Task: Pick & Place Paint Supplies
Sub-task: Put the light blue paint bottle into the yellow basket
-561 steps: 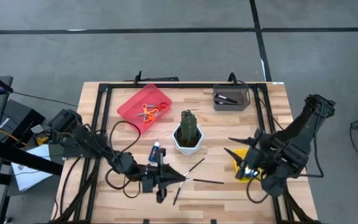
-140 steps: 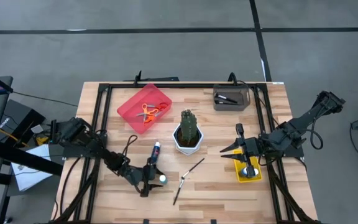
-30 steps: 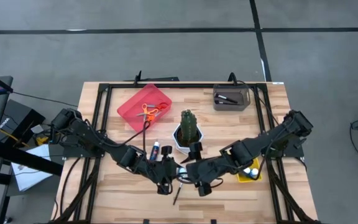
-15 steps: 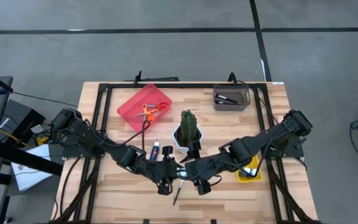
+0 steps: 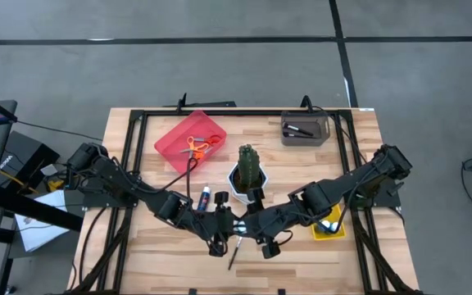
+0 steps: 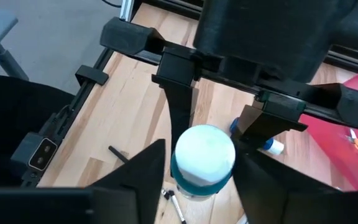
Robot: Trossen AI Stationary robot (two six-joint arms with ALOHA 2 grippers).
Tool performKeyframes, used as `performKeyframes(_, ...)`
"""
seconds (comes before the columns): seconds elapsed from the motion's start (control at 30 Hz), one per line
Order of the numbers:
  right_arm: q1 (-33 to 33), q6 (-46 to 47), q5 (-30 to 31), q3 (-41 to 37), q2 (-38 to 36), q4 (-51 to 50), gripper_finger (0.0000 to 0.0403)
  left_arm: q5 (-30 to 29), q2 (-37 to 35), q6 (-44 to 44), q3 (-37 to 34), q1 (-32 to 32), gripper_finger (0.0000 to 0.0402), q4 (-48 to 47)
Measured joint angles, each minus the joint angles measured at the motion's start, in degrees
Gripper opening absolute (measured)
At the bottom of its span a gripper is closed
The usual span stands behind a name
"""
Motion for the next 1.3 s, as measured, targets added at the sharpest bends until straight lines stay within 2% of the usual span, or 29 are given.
performKeyframes(0.2, 0.12, -1.81, -0.54, -0.07, 0.0, 1.25, 0.0108, -0.03, 0.0, -0.02, 0.0, 0.0, 0.0132, 0.05)
performKeyframes(0.43, 0.42, -2.34, -1.13, -0.11, 0.0, 2.08, 0.0108, -0.05, -0.04, 0.65, 0.02, -0.32, 0.0141, -0.07)
performKeyframes(0.7, 1.24, -1.82, -1.27, -0.05, -0.46, 2.02, 0.0108, 0.19, -0.02, 1.3, 0.02, -0.45, 0.0205, -7.37)
performKeyframes(0.87, 2.6, 0.29, -1.05, -0.02, -1.31, -0.18, 0.0108, 0.56, -0.02, 1.22, 0.0, -1.69, 0.0231, -12.06)
performKeyframes(1.03, 5.63, 7.24, 3.31, -0.06, -1.97, -6.44, 0.0108, 3.34, -0.02, -0.09, 0.0, -4.28, 0.0238, -14.0)
performKeyframes(1.3, 13.89, 26.94, 15.3, -0.04, -2.03, -18.9, 0.0108, 2.9, -0.02, -0.62, 0.0, -8.89, 0.023, -13.95)
